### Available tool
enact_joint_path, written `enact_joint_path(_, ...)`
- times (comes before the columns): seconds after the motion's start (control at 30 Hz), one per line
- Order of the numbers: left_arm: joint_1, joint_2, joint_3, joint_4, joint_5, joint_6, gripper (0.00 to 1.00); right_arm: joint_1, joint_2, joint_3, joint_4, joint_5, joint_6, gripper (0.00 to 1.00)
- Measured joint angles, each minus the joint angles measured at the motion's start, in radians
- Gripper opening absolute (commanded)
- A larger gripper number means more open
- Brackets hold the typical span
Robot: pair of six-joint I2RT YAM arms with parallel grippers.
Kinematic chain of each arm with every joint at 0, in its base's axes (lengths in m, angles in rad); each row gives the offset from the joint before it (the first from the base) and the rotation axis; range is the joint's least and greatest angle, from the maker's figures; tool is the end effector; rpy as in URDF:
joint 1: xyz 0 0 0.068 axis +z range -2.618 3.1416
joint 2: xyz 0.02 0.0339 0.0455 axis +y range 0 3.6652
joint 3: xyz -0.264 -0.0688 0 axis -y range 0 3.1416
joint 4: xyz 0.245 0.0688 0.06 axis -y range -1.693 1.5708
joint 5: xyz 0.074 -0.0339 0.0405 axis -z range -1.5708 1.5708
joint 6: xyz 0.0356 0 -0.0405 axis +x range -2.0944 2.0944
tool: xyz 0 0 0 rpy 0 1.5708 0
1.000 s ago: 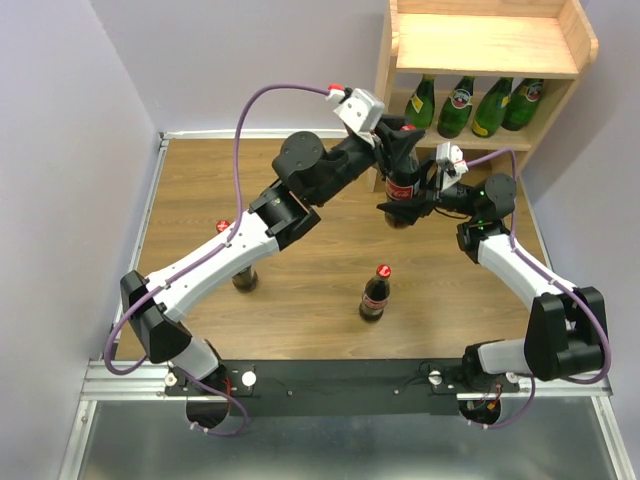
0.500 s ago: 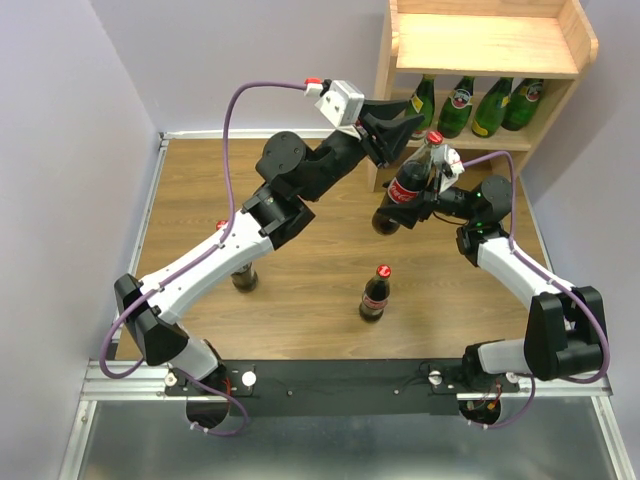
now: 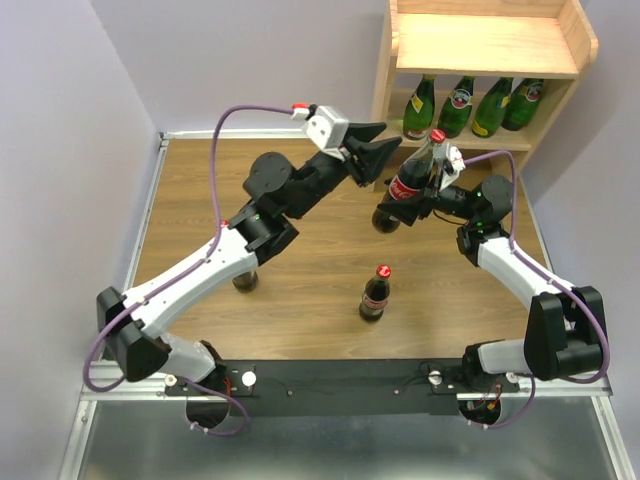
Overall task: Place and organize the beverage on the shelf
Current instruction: Adjust the drink.
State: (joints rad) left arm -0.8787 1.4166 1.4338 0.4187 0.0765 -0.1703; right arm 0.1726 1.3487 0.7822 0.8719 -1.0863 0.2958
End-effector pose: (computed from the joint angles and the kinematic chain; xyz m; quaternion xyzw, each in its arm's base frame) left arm 0.2038 -0.2501 0.4848 0.2165 0.4926 -0.4398 0.7191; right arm 0.2775 0.0804 0.3174 -0.3848 0.5309 0.4575 0.6006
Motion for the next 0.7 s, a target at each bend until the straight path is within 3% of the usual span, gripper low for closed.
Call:
enact_joint_path(0.33,0.014,-0.219,-0.245,0.038,-0.092,0.051,0.54,-0.013,0.0,0.053,-0.058,0.028,0.003,0.01)
enact_joint_path(0.7,0.021,-0.211,-0.442,0.008,-0.076,0.102,0.55,-0.023,0.0,0.182,-0.314,0.102,-0.087,0.0)
